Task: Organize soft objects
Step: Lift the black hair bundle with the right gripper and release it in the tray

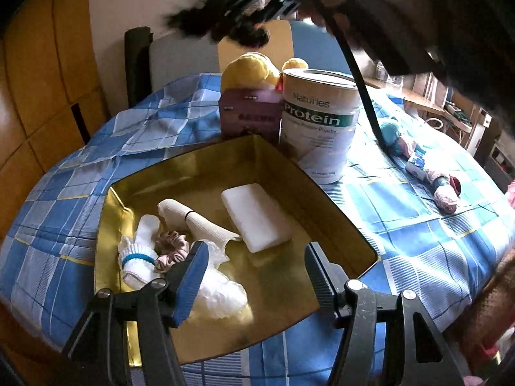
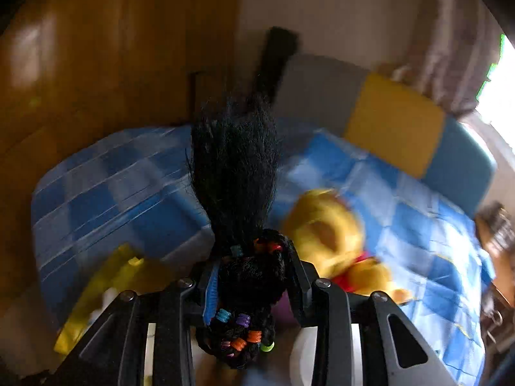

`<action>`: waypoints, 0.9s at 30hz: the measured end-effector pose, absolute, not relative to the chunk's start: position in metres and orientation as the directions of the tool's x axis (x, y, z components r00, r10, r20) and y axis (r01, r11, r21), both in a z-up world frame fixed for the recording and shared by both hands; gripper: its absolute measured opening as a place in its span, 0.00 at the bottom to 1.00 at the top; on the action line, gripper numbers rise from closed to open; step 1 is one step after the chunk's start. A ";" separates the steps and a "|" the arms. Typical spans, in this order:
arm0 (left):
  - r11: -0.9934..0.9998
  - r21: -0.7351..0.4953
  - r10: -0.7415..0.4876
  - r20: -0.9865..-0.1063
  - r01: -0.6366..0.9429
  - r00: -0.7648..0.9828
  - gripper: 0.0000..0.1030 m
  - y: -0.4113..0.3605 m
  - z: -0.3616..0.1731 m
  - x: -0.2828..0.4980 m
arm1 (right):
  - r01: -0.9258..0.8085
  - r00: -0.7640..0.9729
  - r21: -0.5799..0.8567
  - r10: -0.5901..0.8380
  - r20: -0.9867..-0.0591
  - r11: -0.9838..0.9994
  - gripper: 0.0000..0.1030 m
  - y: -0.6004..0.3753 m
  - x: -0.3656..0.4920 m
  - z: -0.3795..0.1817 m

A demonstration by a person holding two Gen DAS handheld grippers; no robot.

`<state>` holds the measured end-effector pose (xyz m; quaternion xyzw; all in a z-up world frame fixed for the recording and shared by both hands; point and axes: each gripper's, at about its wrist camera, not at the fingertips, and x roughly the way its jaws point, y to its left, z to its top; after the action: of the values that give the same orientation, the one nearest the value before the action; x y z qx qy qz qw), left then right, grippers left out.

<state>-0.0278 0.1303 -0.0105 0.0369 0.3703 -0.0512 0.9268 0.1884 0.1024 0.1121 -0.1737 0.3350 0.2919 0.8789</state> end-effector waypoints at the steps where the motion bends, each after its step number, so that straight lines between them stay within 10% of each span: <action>1: 0.993 0.030 -0.062 -0.690 0.115 0.721 0.62 0.132 -0.011 -0.028 | -0.648 0.581 -0.100 0.406 -0.705 0.755 0.33 0.109 0.181 0.104; 13: 0.985 -0.074 0.056 -0.722 -0.157 0.690 0.62 0.214 -0.019 -0.040 | -0.610 0.377 0.039 0.333 -0.864 0.791 0.33 0.108 0.129 -0.028; 27: 0.957 -0.104 0.113 -0.725 -0.270 0.680 0.68 0.240 -0.021 -0.046 | -0.525 0.252 0.262 0.442 -0.861 0.810 0.41 0.109 0.139 -0.047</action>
<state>-0.0461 0.2399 -0.0208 -0.1017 0.3861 0.1051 0.9108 0.1389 0.1091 -0.0475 -0.0390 0.5296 0.3058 0.7902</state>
